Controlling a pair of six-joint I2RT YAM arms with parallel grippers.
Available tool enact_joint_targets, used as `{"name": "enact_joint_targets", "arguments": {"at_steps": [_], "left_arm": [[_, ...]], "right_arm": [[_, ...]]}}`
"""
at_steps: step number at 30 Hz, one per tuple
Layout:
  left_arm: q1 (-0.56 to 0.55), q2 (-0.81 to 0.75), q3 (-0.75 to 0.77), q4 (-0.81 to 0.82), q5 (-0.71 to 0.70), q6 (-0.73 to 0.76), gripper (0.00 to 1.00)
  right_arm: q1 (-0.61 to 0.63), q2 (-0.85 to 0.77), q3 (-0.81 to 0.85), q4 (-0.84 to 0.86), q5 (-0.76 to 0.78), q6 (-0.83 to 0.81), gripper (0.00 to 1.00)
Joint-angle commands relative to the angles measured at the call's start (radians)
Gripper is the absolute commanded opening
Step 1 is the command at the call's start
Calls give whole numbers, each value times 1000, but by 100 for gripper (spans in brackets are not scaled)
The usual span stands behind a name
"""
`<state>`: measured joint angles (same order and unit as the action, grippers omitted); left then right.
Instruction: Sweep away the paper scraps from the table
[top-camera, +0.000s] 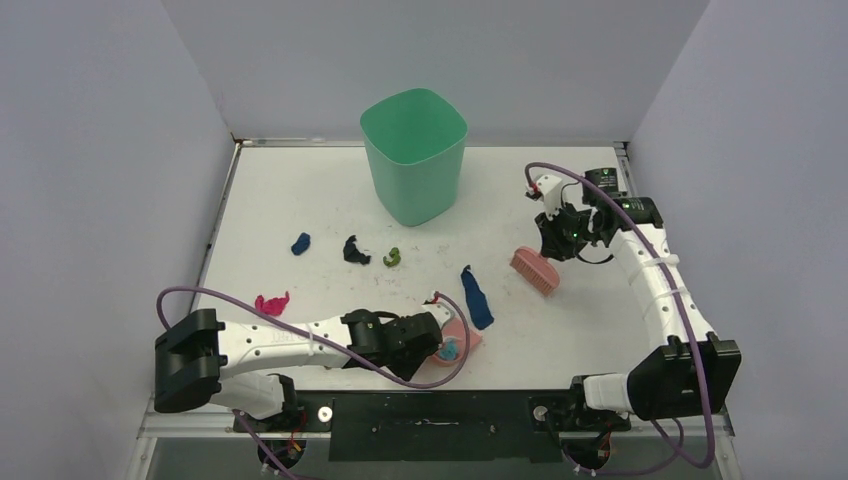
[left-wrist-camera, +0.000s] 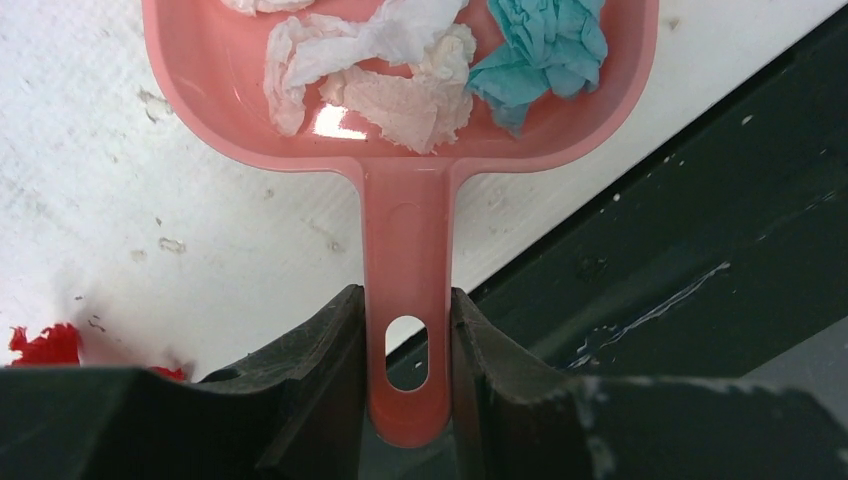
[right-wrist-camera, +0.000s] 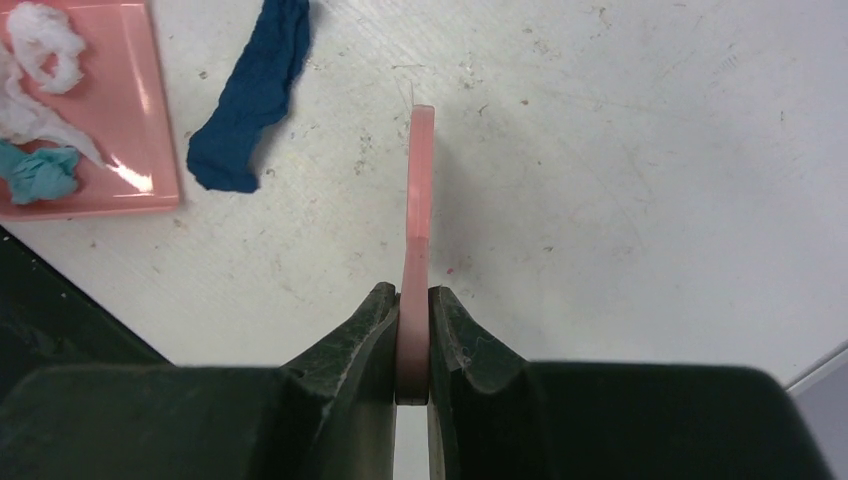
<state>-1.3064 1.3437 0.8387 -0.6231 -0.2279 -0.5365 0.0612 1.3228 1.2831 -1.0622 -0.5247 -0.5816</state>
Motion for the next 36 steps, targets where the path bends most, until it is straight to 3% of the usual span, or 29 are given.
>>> {"name": "enact_joint_targets", "arguments": {"at_steps": [1, 7, 15, 27, 36], "left_arm": [[-2, 20, 44, -49, 45, -11, 0], [8, 115, 89, -19, 27, 30, 0], [9, 208, 160, 17, 5, 60, 0], [4, 57, 47, 182, -132, 79, 0], [-8, -101, 86, 131, -179, 83, 0]], "right_arm": [[98, 4, -53, 176, 124, 104, 5], [307, 53, -118, 266, 167, 207, 5], [328, 44, 5, 97, -103, 145, 5], [78, -55, 272, -169, -107, -64, 5], [10, -165, 58, 166, 96, 153, 5]]}}
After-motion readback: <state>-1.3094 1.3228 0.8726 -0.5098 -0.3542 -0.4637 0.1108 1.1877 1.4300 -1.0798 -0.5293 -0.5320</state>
